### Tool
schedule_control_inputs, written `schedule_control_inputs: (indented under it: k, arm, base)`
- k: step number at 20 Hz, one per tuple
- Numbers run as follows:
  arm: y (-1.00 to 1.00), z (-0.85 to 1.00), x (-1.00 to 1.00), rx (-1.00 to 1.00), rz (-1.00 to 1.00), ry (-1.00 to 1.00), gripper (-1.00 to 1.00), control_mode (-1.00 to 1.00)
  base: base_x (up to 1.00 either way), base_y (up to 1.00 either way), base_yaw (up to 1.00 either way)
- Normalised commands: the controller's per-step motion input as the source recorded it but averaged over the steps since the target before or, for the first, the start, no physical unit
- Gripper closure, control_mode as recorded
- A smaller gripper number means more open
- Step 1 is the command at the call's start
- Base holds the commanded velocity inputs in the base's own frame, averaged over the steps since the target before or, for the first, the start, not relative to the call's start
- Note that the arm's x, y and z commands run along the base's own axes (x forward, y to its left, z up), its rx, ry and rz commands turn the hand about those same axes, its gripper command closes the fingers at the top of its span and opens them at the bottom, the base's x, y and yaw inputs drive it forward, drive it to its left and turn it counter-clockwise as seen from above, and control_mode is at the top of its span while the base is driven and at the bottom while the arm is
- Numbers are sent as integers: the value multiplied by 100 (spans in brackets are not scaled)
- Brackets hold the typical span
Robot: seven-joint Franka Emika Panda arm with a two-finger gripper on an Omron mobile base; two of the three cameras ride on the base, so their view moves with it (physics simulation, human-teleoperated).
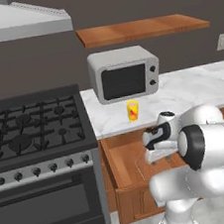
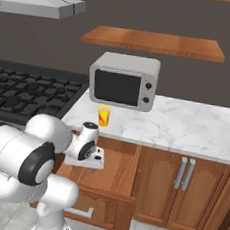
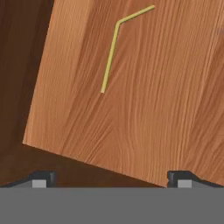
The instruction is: Pick up the straw from the right drawer and put it inside the smoothie cup.
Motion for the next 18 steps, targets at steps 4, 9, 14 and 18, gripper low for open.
schedule_control_inputs:
  k: [4, 9, 14, 18]
  arm:
    - [0, 7, 23, 16, 0, -14, -100, -100]
    - [1, 0, 31, 8, 0, -1, -100, -100]
    - [16, 0, 36, 0, 0, 3, -100, -100]
    - [24, -7, 18, -1, 0, 7, -100, -100]
  base:
    - [0, 0, 0]
    - [0, 0, 0]
    - [0, 0, 0]
    - [0, 0, 0]
